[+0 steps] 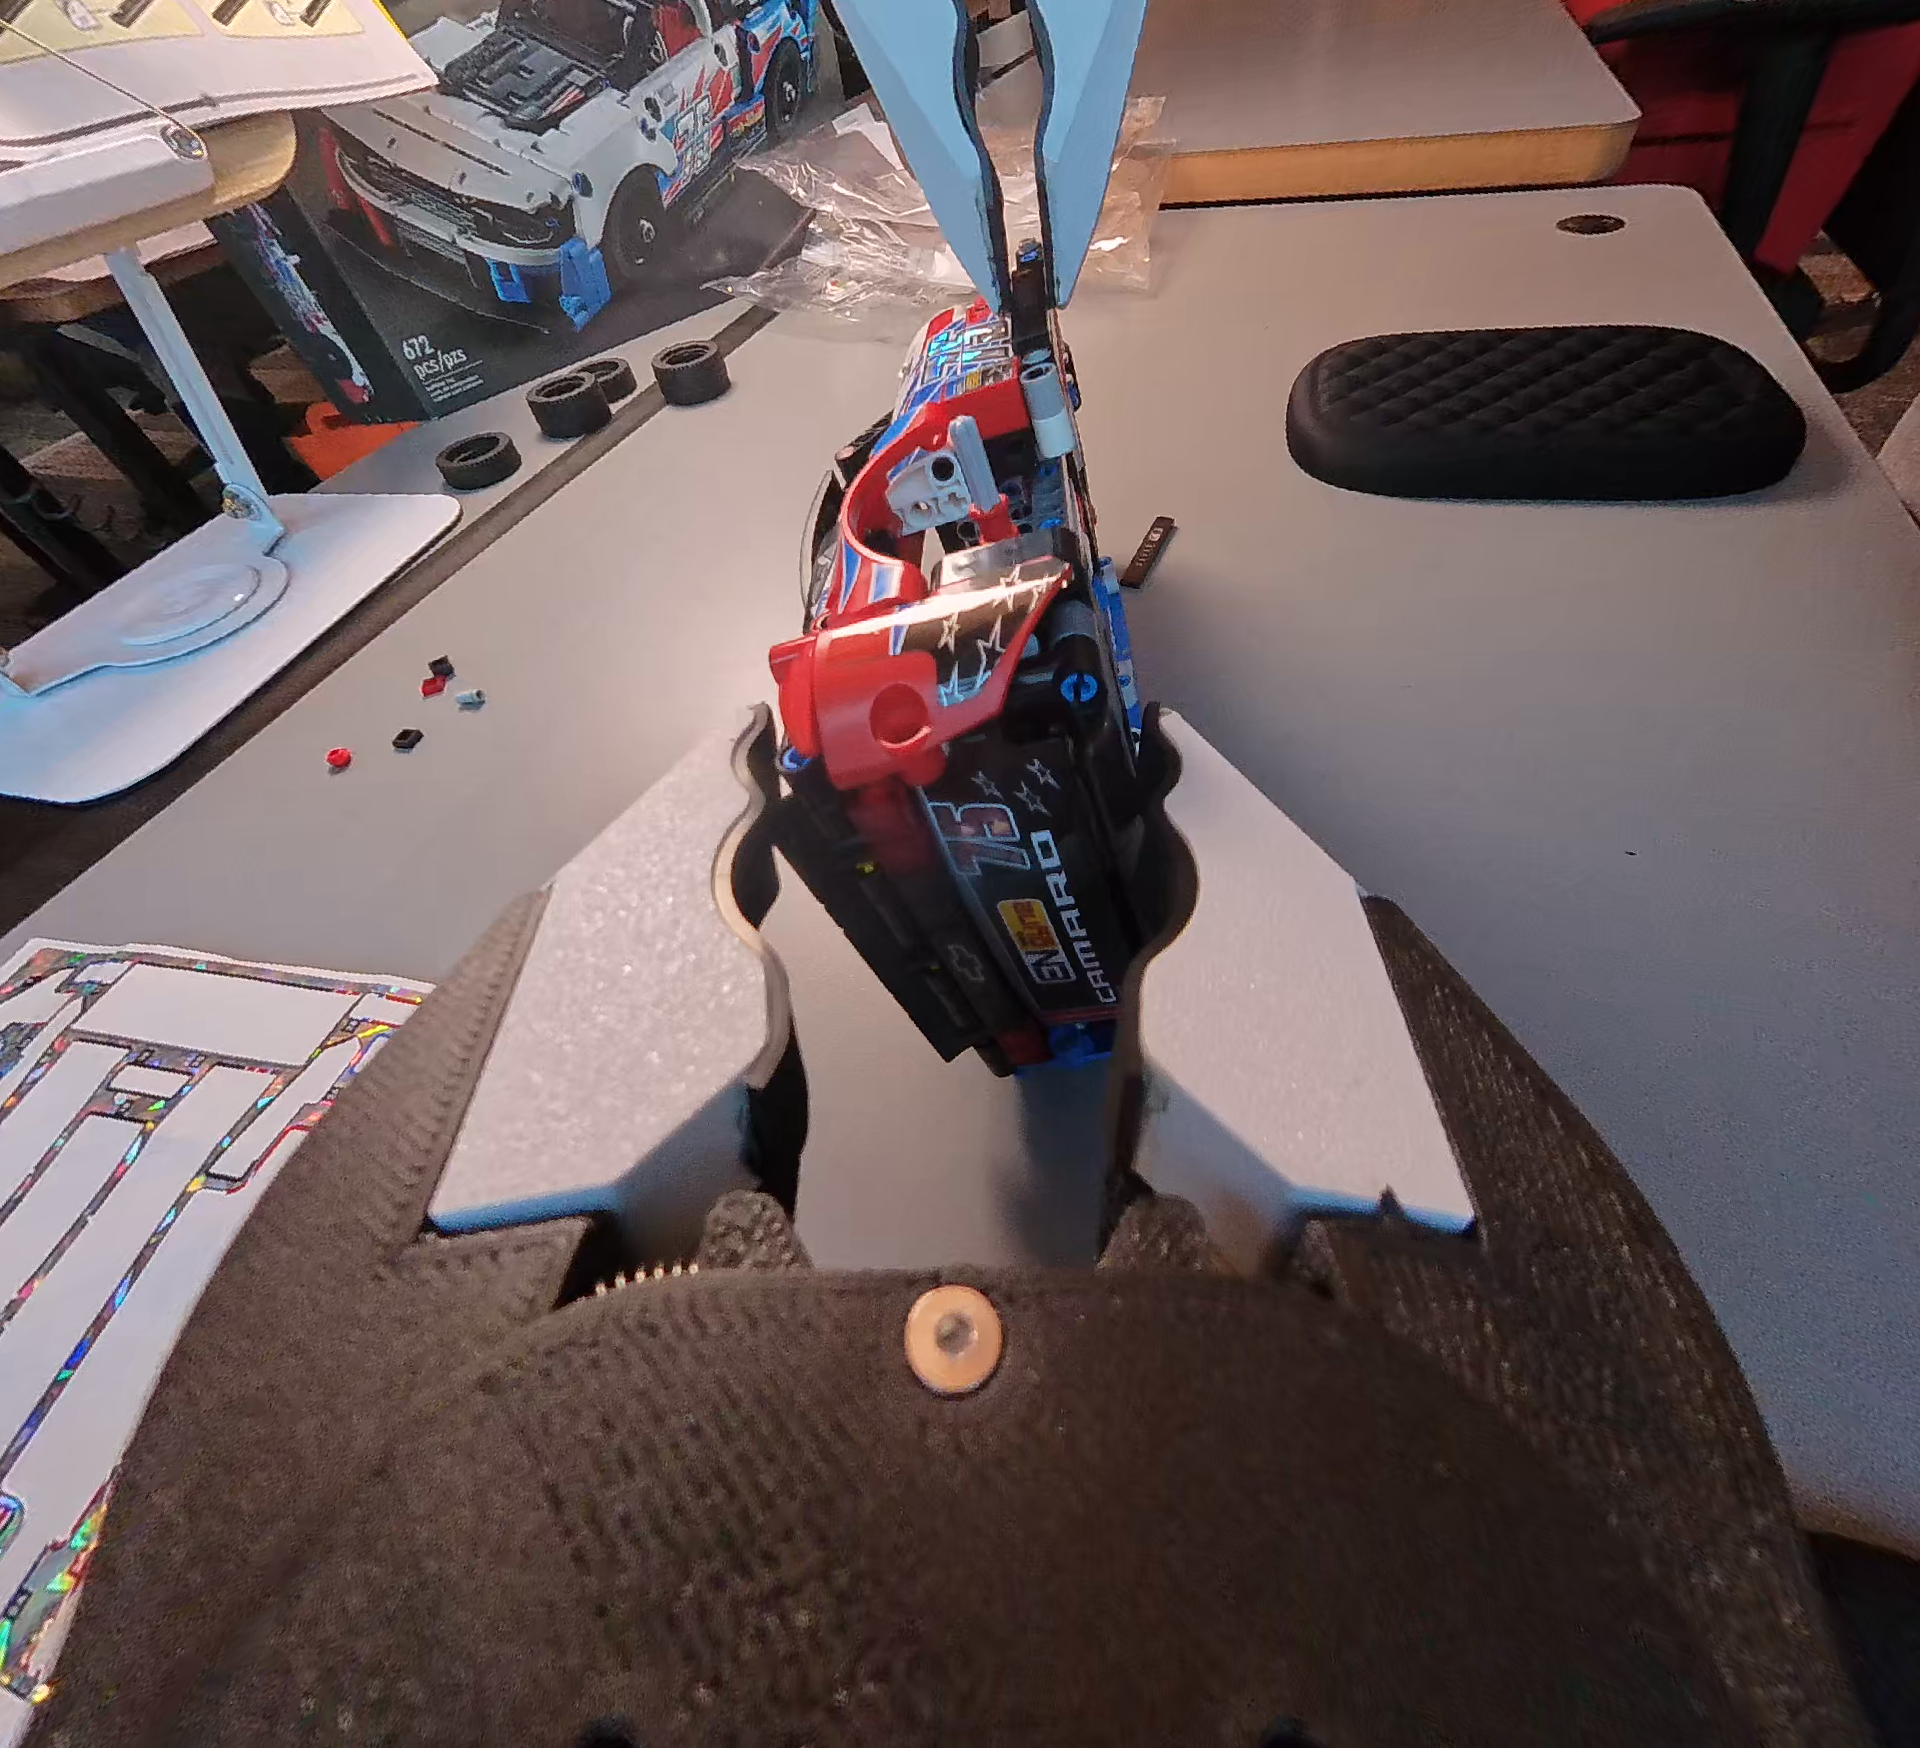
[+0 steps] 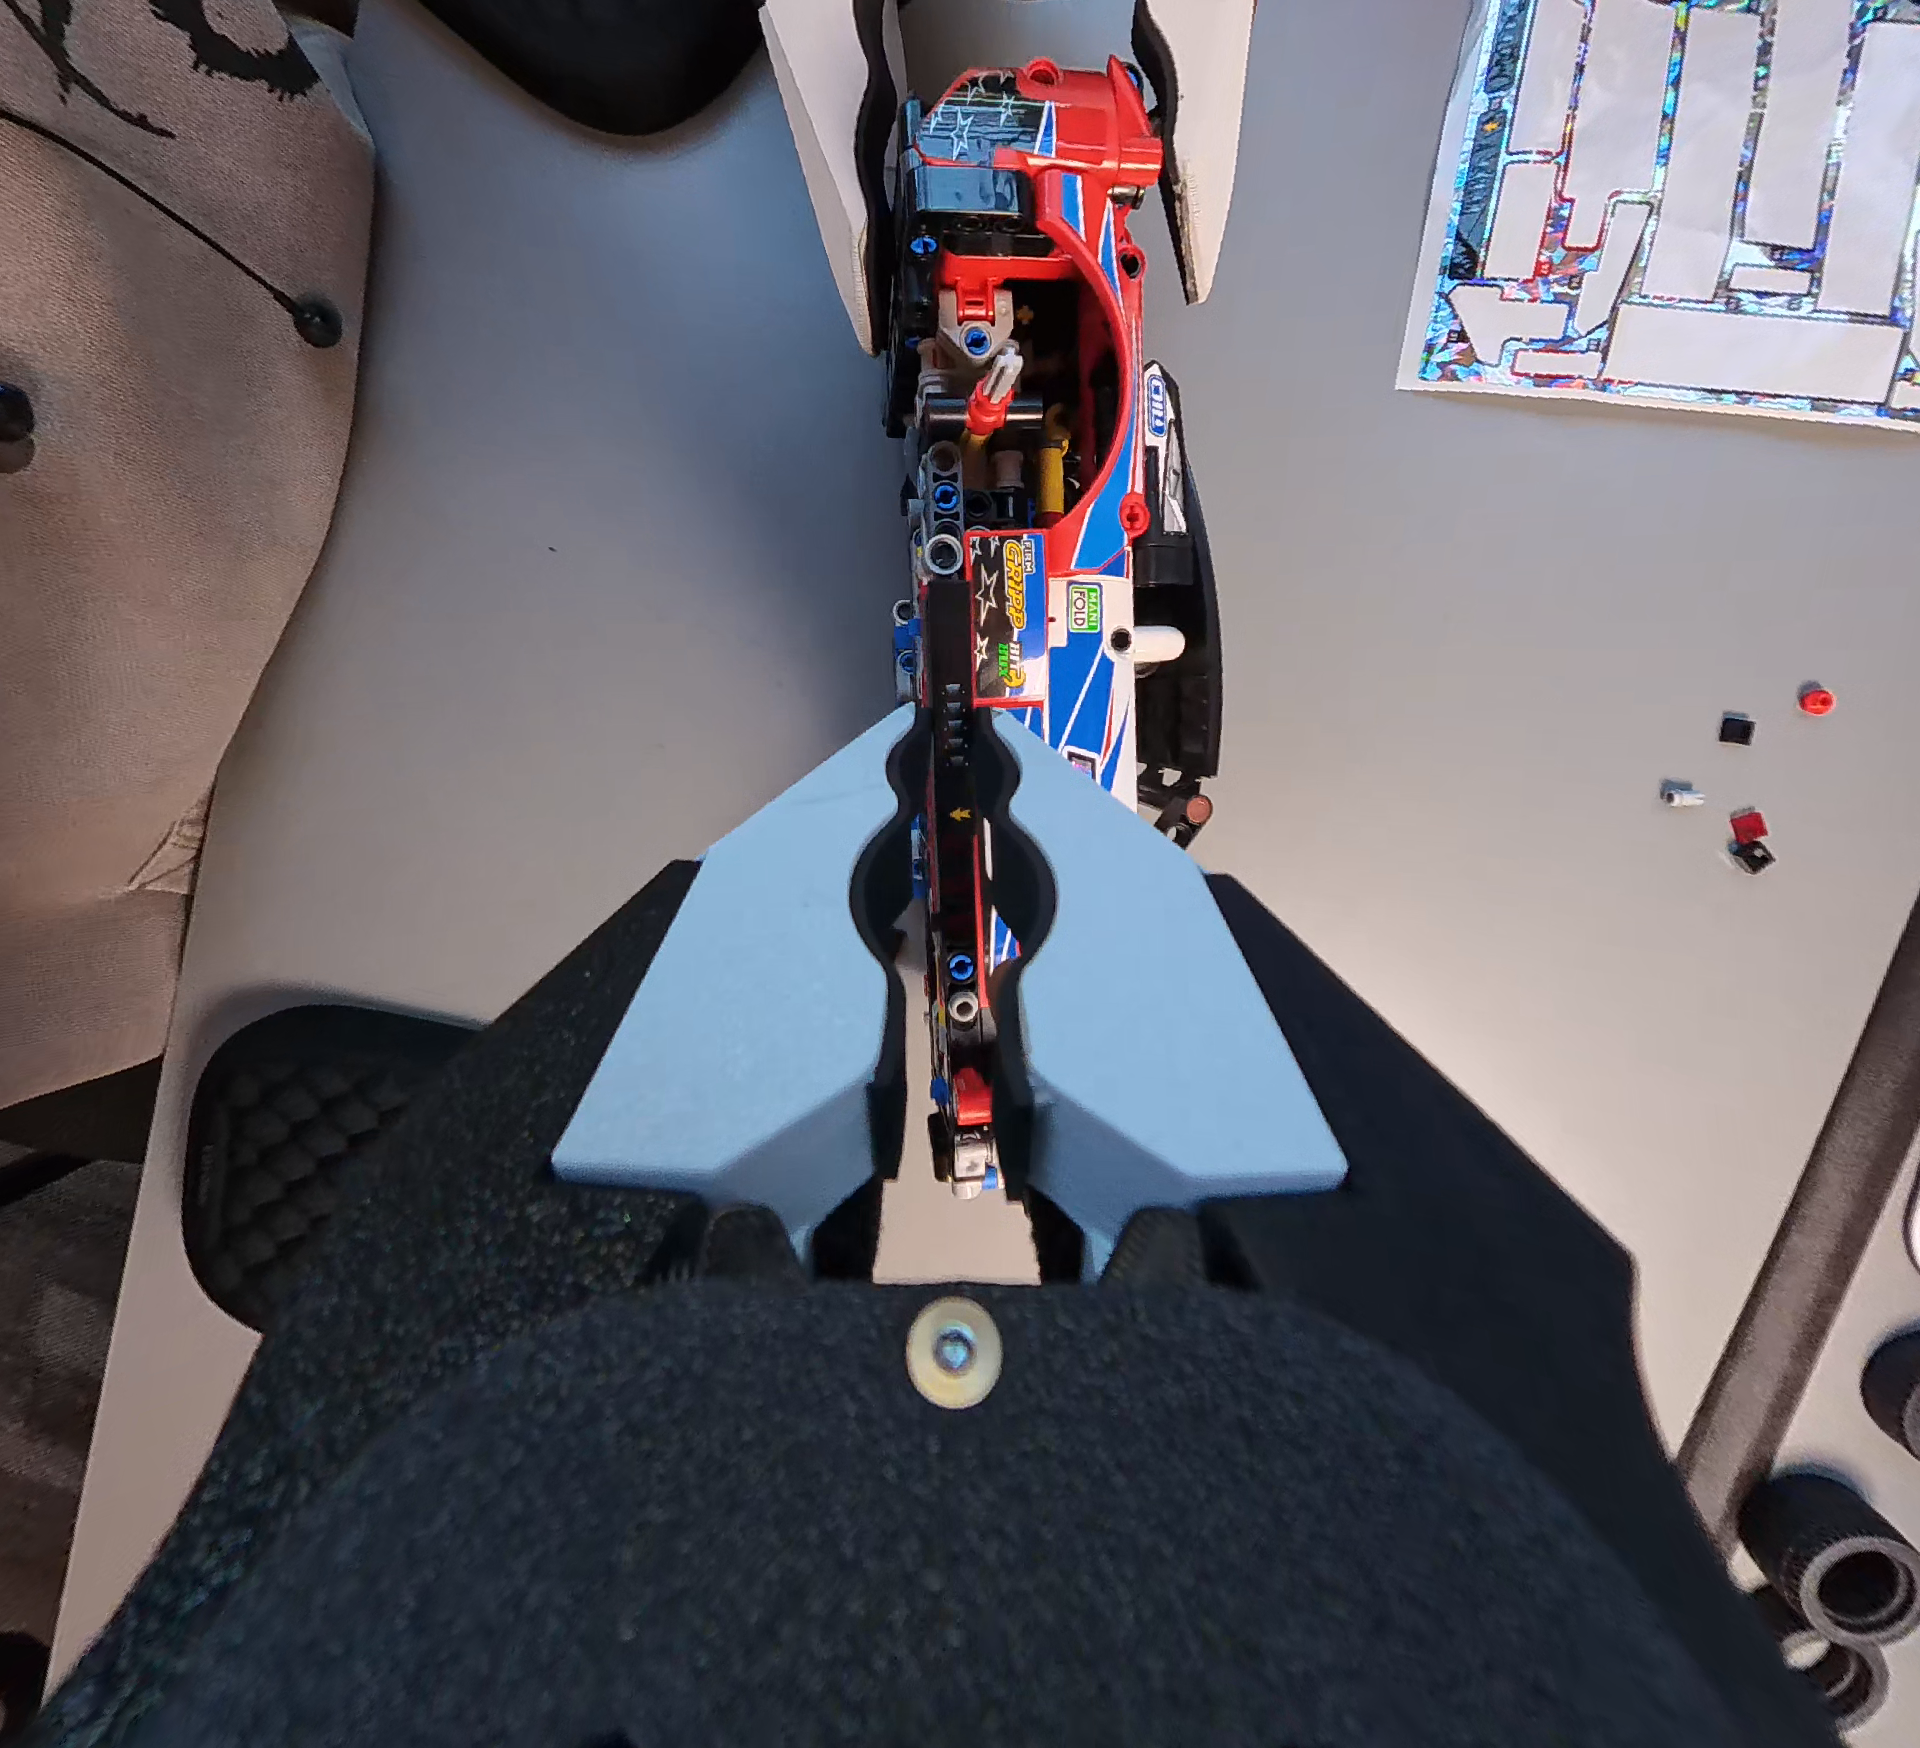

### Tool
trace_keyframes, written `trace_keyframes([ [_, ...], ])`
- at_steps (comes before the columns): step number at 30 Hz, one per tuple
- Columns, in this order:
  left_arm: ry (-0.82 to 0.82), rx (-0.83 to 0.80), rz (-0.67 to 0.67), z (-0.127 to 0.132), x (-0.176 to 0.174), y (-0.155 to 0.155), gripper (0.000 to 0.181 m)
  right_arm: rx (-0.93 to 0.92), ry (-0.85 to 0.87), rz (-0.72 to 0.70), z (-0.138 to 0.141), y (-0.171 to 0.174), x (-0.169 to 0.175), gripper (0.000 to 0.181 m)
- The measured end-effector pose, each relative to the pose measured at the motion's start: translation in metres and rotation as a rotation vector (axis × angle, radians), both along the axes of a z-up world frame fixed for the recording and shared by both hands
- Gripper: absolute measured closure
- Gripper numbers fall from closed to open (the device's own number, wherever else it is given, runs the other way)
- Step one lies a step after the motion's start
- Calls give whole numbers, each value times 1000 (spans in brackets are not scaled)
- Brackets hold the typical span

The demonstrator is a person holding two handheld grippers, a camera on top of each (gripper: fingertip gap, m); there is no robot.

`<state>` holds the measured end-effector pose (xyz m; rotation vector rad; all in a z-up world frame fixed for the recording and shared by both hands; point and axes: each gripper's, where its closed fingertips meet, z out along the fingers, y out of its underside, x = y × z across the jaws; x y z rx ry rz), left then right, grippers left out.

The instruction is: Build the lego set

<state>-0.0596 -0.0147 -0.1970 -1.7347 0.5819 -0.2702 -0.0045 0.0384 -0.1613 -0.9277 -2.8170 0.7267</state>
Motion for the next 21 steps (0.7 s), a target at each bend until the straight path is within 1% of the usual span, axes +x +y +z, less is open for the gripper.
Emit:
trace_keyframes([
  [4, 2, 2, 0, 0, 0, 0, 113, 25, -16, 1, -8, 0, 1, 175],
  [7, 0, 1, 2, 0, 0, 0, 113, 29, -16, -7, -8, -1, 0, 175],
  [13, -14, -3, 14, 1, 1, 0, 113, 49, -19, -67, -8, 0, -1, 175],
  [15, -39, 6, 28, 5, 2, 2, 114, 63, 7, -81, -8, 0, -2, 175],
  [18, -104, -52, 38, 5, 6, 6, 99, 70, 53, -121, -9, 0, -3, 174],
  [19, -118, -62, 53, 5, 6, 8, 99, 64, 71, -125, -9, -2, -2, 174],
  [21, -149, -80, 87, 6, 4, 11, 105, 72, 121, -128, -8, -4, 0, 175],
])
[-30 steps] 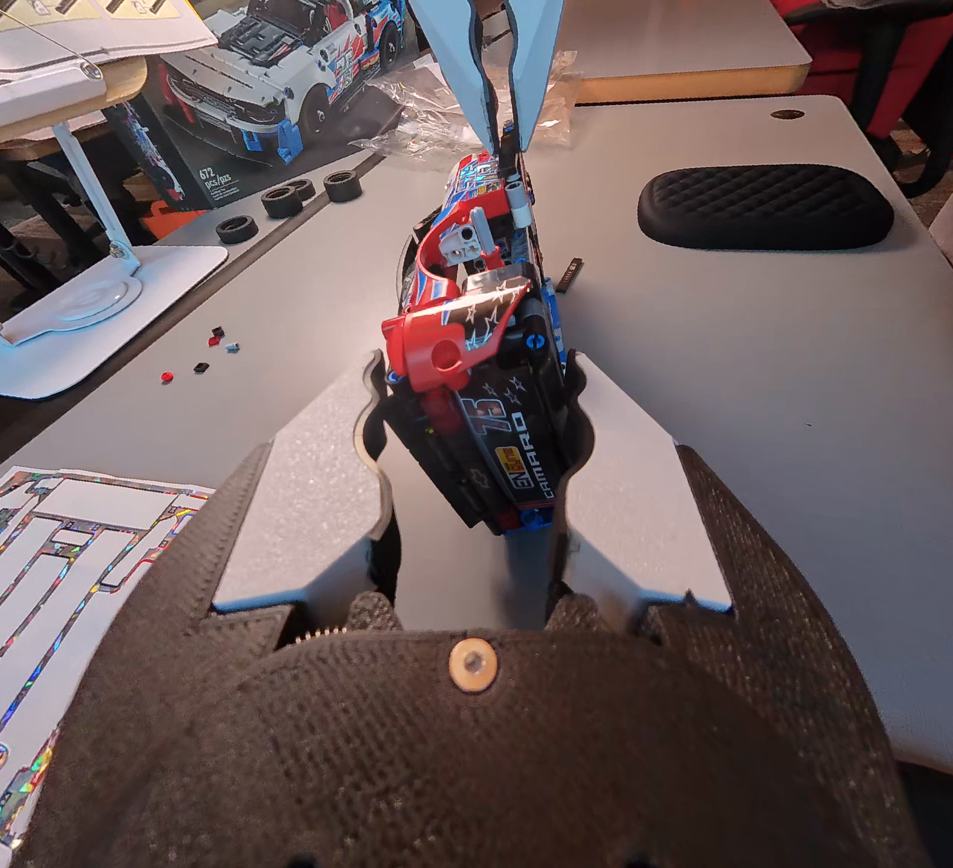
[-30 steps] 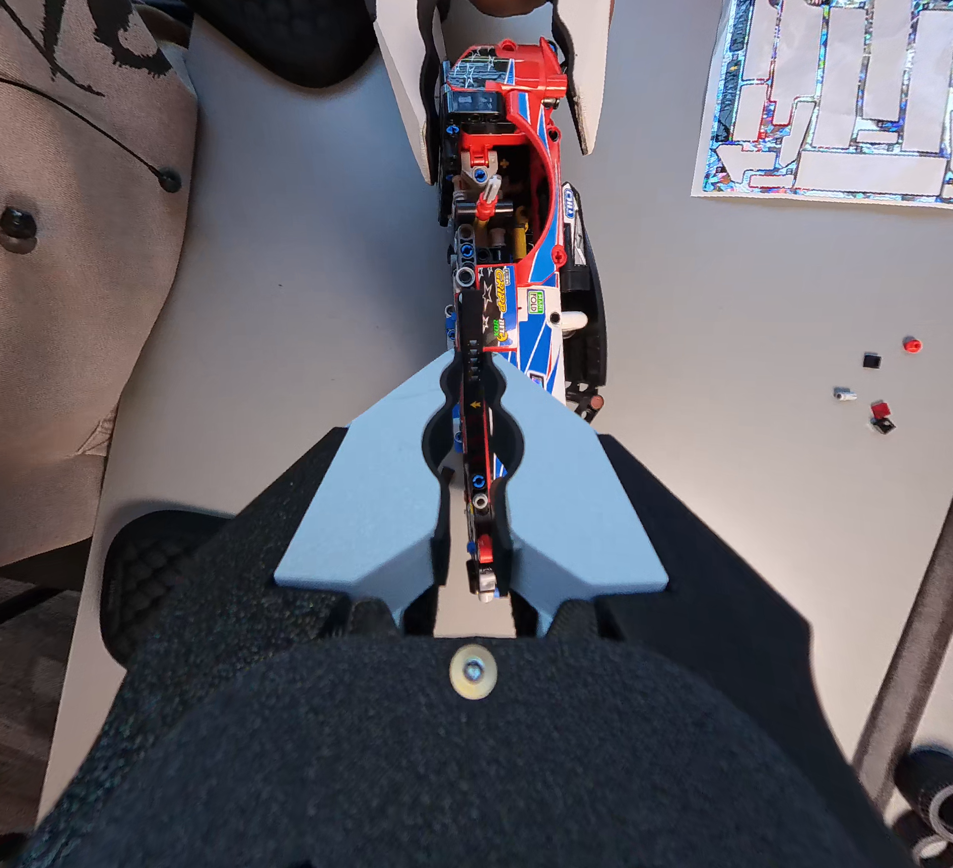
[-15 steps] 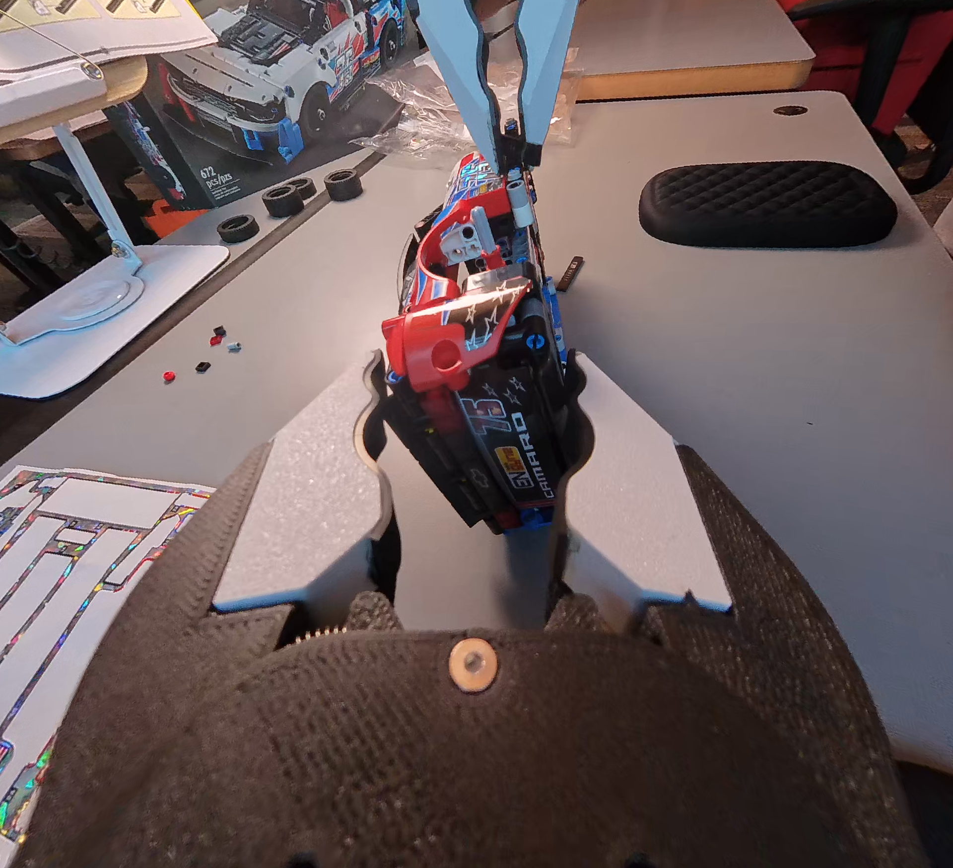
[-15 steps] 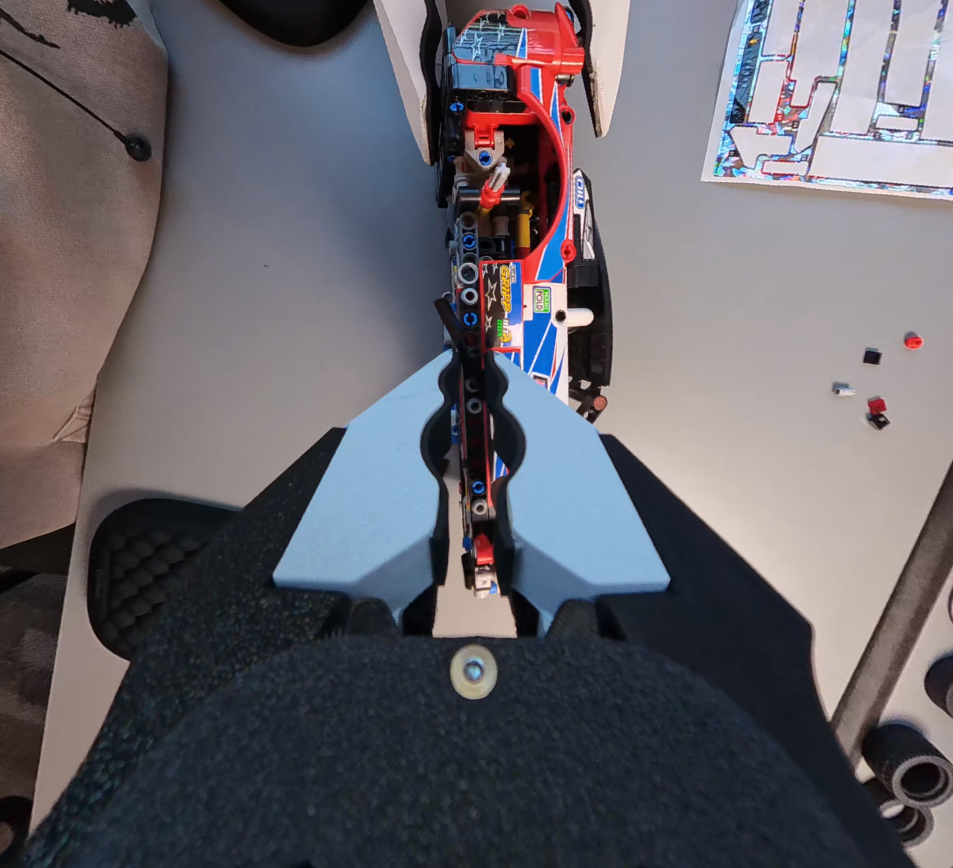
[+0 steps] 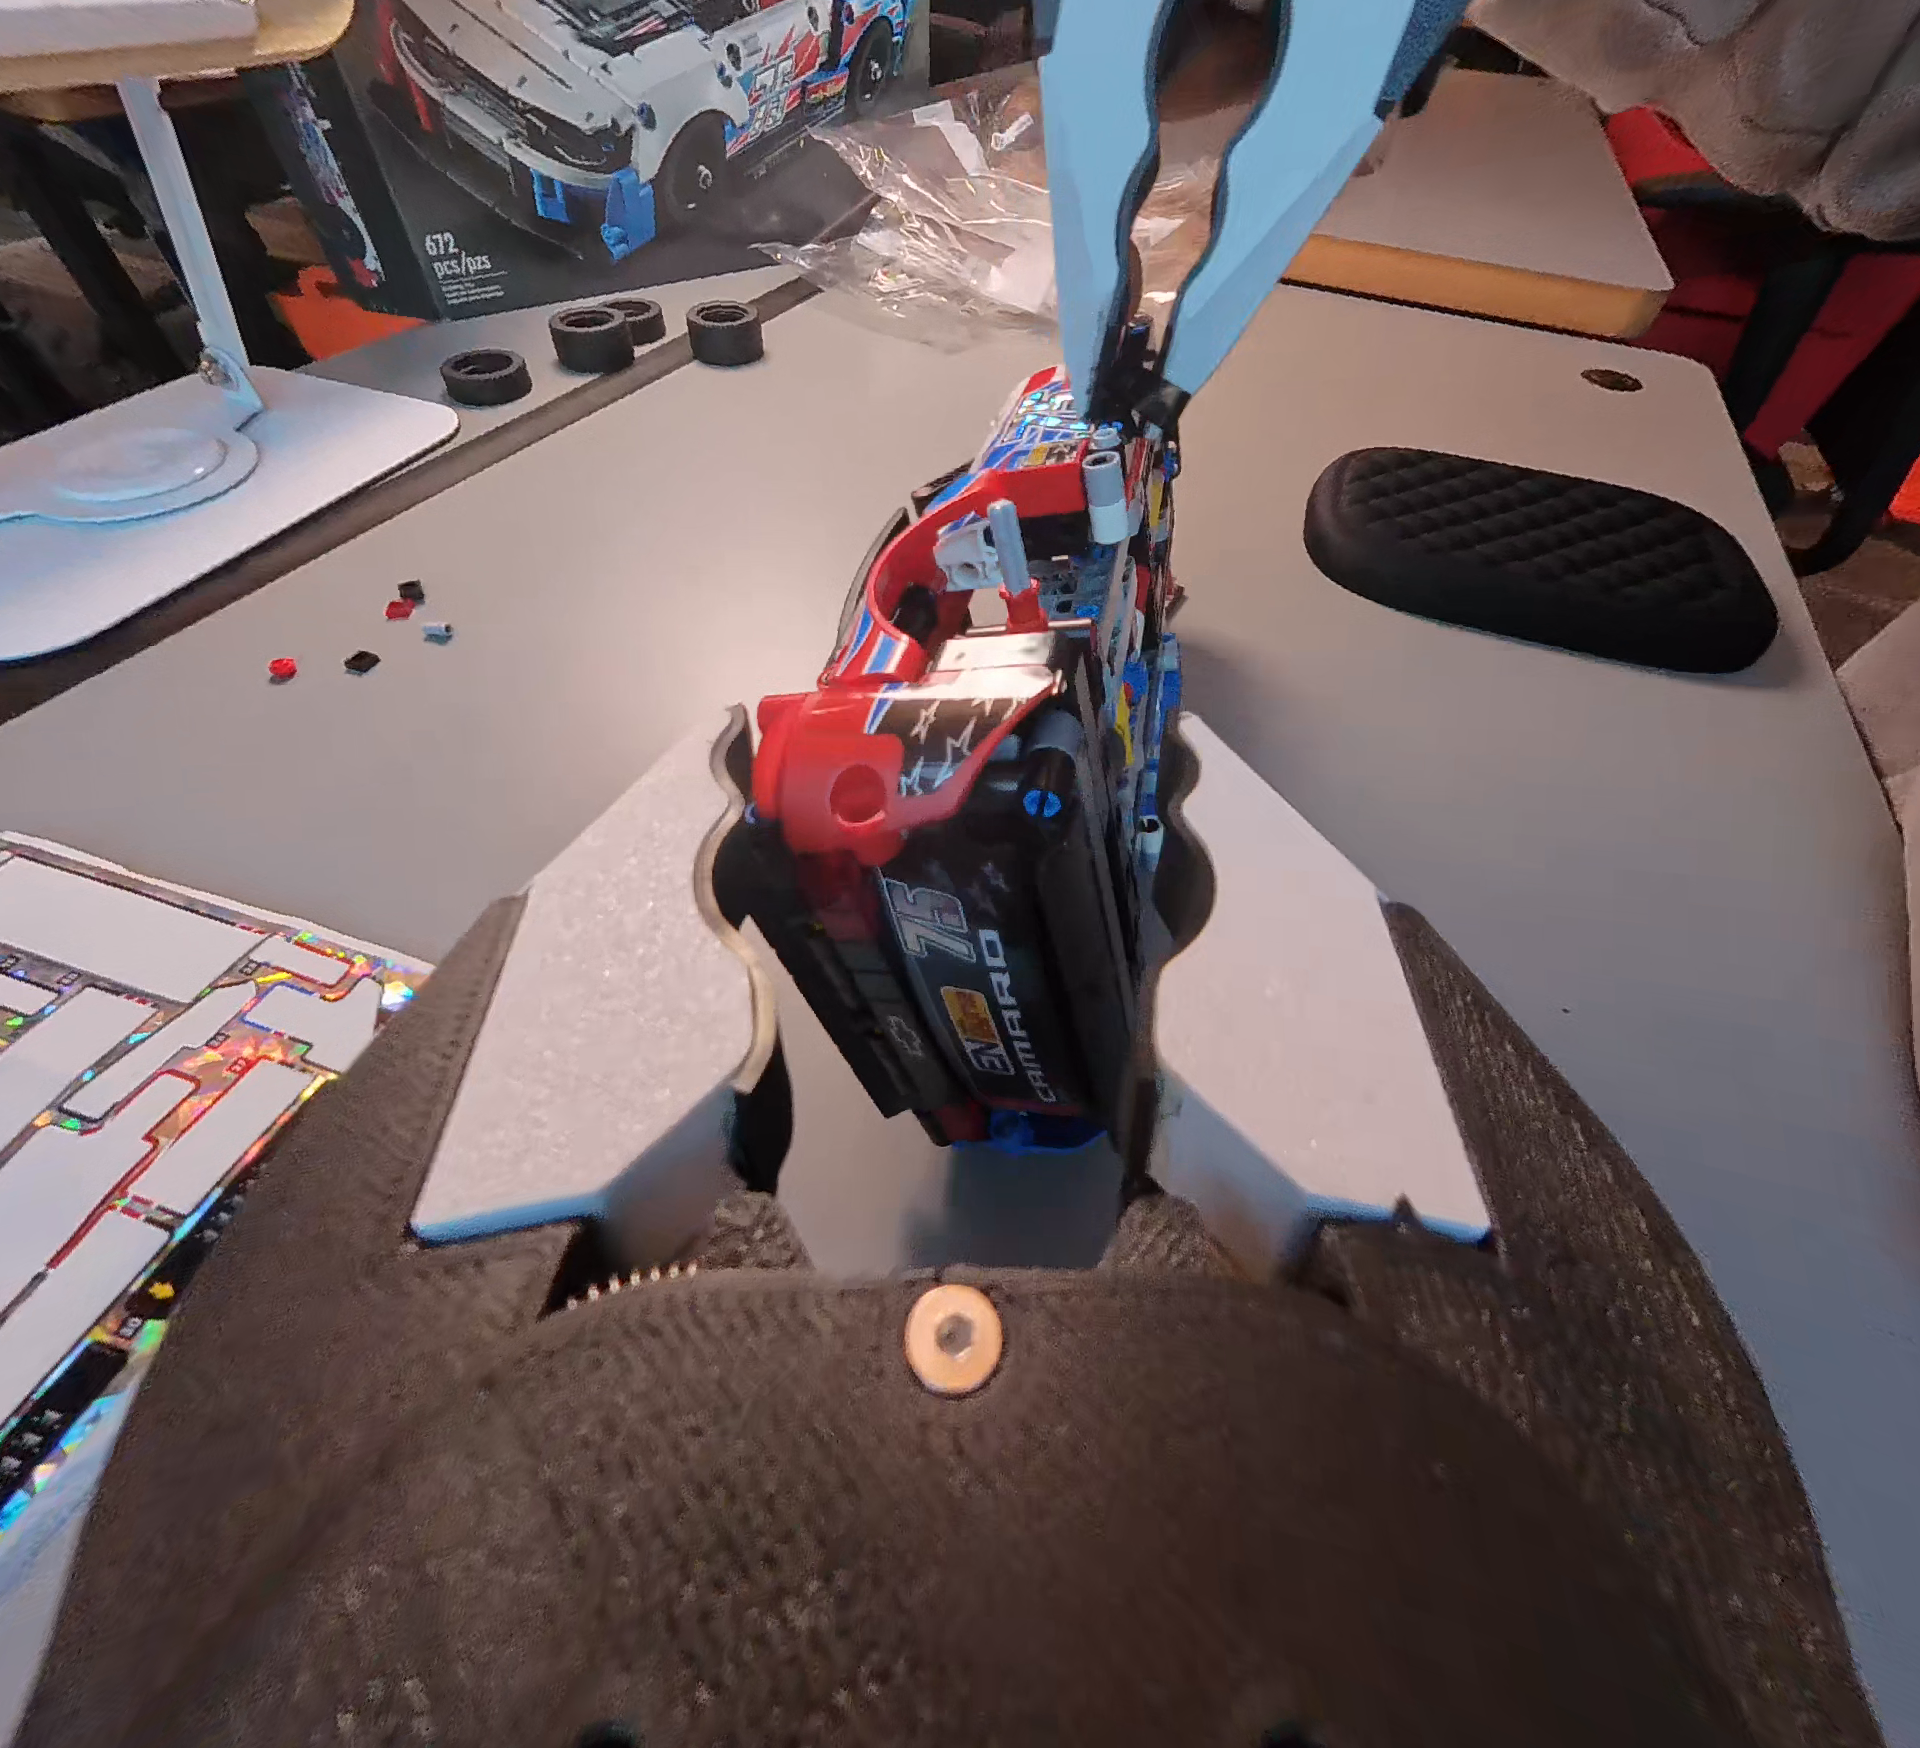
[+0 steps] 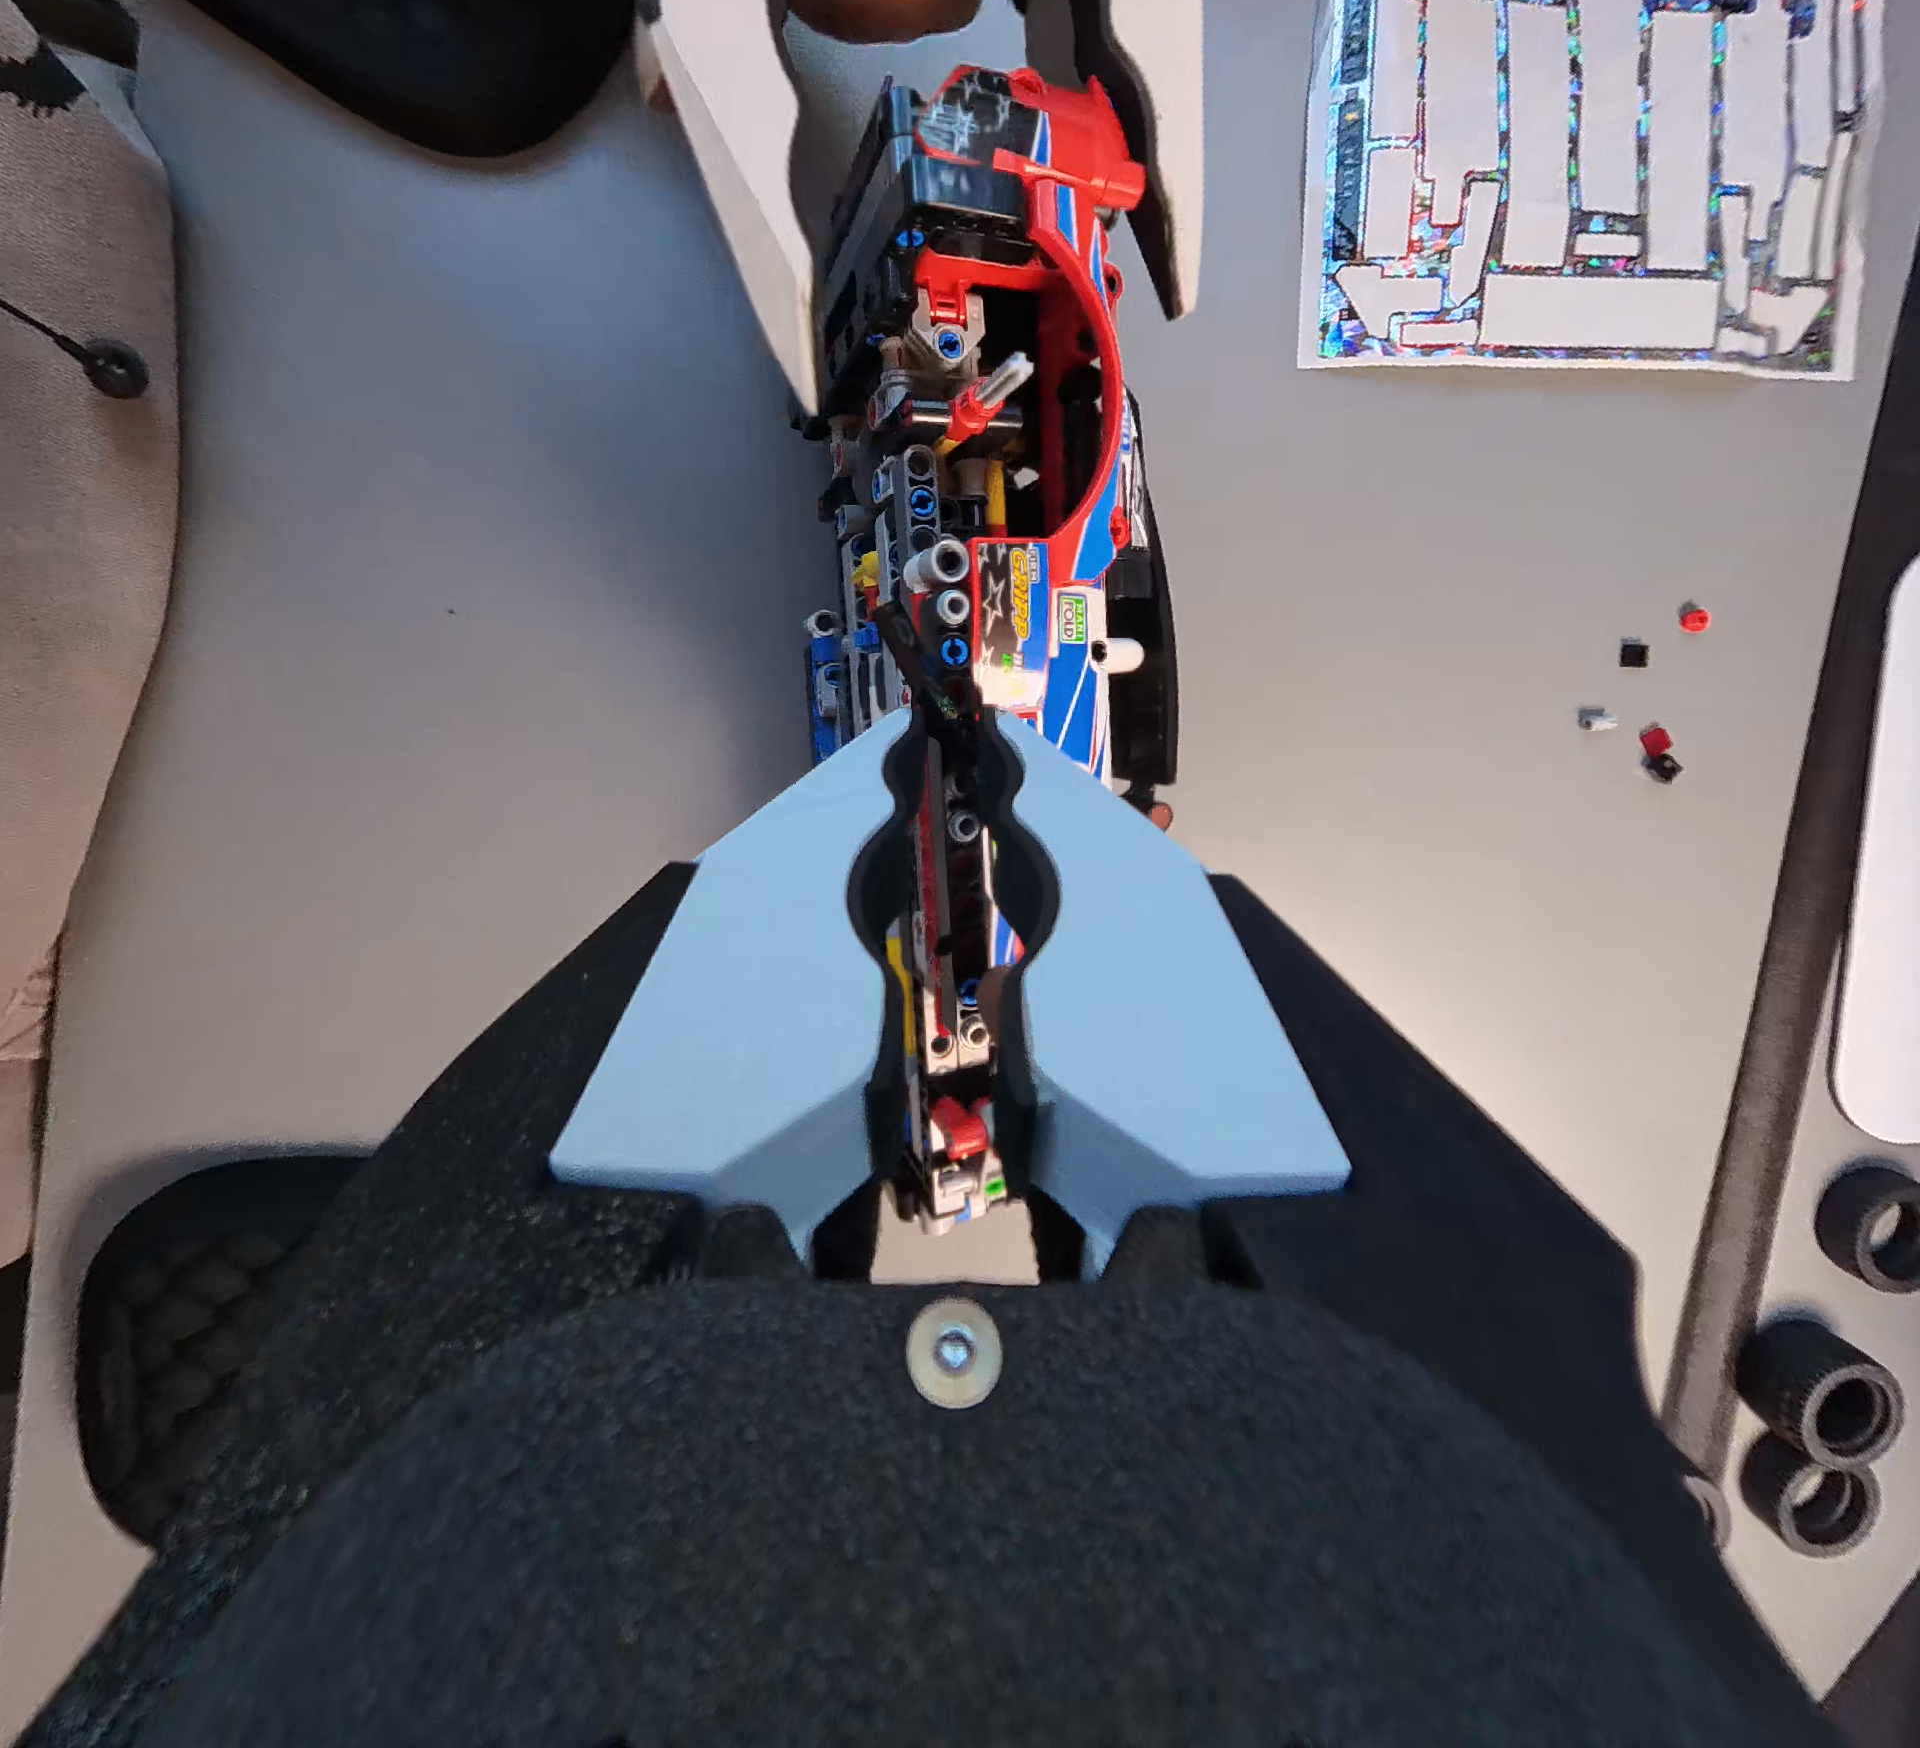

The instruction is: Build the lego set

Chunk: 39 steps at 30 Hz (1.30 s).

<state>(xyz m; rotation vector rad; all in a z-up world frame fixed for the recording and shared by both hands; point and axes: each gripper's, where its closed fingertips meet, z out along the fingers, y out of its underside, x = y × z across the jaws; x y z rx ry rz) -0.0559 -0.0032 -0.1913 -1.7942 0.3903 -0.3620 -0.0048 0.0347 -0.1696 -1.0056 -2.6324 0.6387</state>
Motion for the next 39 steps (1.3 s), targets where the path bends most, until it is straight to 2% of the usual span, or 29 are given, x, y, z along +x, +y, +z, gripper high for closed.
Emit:
trace_keyframes([
  [3, -27, -17, 14, 0, 0, 2, 109, 7, 57, 3, 1, -4, 4, 176],
  [7, -51, -67, -29, -8, 6, 4, 83, 21, 116, 34, 1, -9, 8, 176],
  [9, -92, -115, -75, -17, 12, 5, 78, 33, 140, 53, 2, -10, 9, 175],
  [10, -112, -134, -105, -20, 16, 5, 81, 34, 146, 60, 2, -10, 10, 175],
  [12, -93, -110, -103, -20, 16, 8, 100, 23, 146, 67, 2, -12, 13, 175],
  [19, -19, -83, -69, -19, 18, 5, 100, -8, 152, -37, 4, -14, 18, 173],
  [26, -25, -67, -63, -18, 18, 4, 100, 112, 204, -61, -2, -10, 22, 162],
  [39, -8, -46, -62, -17, 18, 3, 100, 51, 191, -46, 10, -13, 24, 173],
])
